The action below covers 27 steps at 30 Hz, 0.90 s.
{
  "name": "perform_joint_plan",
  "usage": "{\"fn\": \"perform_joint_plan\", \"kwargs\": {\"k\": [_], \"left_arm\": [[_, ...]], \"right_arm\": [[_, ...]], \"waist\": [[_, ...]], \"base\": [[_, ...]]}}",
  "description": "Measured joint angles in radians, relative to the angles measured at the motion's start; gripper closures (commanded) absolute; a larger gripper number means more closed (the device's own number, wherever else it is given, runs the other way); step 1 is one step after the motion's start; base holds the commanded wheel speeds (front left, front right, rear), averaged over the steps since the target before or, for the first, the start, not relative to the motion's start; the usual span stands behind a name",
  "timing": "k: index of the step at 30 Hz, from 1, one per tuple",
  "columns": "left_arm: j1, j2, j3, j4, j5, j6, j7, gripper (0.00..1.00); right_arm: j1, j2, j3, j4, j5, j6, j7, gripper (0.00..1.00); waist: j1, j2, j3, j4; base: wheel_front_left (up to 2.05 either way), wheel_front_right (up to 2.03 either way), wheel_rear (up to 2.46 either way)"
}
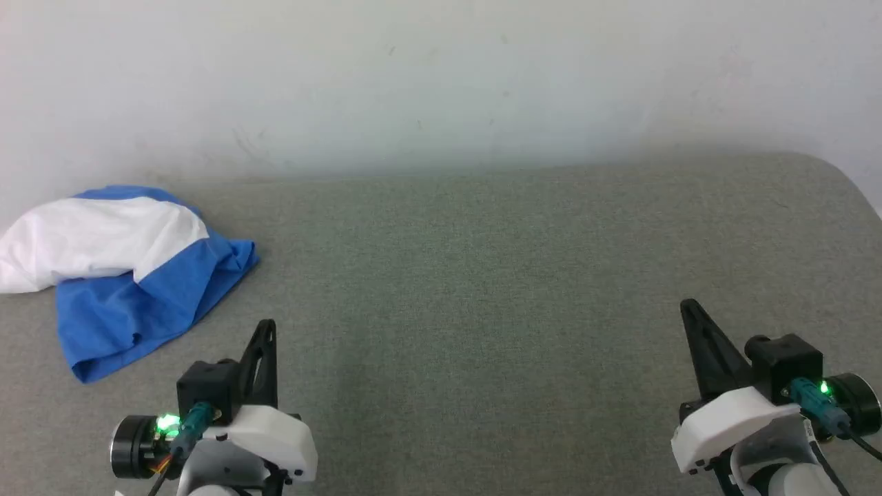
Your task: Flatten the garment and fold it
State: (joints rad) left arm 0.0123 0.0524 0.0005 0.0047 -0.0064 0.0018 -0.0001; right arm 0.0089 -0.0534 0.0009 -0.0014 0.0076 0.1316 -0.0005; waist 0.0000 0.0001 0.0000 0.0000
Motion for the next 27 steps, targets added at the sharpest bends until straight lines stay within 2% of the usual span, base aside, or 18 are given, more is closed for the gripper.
{"fn": "perform_joint_plan", "kwargs": {"k": [21,22,27], "left_arm": [[0.000,0.000,0.000,0.000,0.000,0.000,0.000,1.00],[0.000,0.000,0.000,0.000,0.000,0.000,0.000,0.00],[0.000,0.000,0.000,0.002,-0.001,0.000,0.000,0.00]], "right_arm": [[0.000,0.000,0.000,0.000,0.000,0.000,0.000,1.00],[0.000,0.000,0.000,0.000,0.000,0.000,0.000,0.00],[0.000,-0.001,0.000,0.000,0.001,0.000,0.000,0.00]], "waist": [[0.0000,0.0000,0.000,0.000],[0.0000,0.0000,0.000,0.000],[0.0000,0.0000,0.000,0.000]], "base": [[0.00,0.00,0.00],[0.00,0.00,0.00],[0.00,0.00,0.00]]}}
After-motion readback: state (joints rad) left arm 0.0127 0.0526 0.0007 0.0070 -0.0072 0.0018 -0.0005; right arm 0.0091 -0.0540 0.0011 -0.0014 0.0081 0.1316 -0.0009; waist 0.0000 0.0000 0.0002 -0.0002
